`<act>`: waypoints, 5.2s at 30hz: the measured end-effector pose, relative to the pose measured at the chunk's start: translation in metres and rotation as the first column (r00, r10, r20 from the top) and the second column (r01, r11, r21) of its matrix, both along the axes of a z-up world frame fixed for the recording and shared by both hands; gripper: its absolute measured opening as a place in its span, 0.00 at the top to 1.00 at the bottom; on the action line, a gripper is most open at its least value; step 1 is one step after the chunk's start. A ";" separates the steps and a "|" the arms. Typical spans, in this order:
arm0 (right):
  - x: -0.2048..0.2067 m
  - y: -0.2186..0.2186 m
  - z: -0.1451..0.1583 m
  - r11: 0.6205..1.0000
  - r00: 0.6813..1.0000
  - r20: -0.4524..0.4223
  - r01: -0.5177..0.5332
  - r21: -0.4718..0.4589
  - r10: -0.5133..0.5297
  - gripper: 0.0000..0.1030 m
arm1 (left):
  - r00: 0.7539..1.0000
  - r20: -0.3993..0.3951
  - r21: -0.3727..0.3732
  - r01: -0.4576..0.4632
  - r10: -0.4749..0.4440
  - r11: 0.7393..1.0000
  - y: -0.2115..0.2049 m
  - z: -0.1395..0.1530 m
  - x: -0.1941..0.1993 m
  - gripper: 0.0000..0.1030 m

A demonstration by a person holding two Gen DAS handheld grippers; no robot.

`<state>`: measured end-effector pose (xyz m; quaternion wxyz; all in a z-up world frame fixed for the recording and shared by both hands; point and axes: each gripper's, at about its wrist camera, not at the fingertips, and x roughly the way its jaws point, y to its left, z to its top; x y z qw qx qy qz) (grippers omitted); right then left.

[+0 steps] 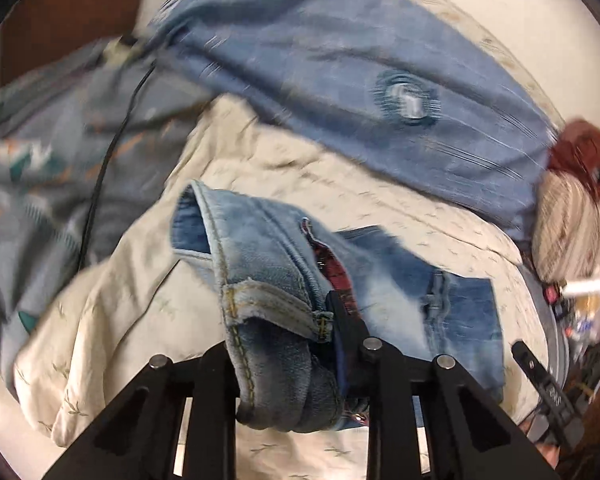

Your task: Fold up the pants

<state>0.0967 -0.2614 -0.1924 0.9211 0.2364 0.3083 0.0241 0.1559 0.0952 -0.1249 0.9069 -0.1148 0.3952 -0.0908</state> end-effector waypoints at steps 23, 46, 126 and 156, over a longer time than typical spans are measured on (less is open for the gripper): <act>-0.046 -0.147 -0.014 0.867 0.921 -0.061 0.384 0.316 -0.386 0.25 | 0.784 -0.172 0.130 0.619 -0.597 0.775 -0.299 -0.043 -0.032 0.76; -0.012 -0.023 0.021 0.999 0.994 0.108 -0.016 0.038 0.011 0.25 | 0.920 -0.091 0.211 0.393 -0.382 0.895 -0.154 -0.047 -0.009 0.44; -0.057 -0.010 0.050 0.994 0.963 0.253 -0.074 -0.074 0.091 0.22 | 0.960 0.252 0.377 0.019 -0.123 0.926 -0.133 0.029 -0.074 0.08; -0.042 0.001 0.041 0.991 0.976 0.190 -0.095 -0.093 0.111 0.22 | 0.976 0.218 0.355 -0.076 -0.004 0.932 -0.084 0.009 -0.060 0.08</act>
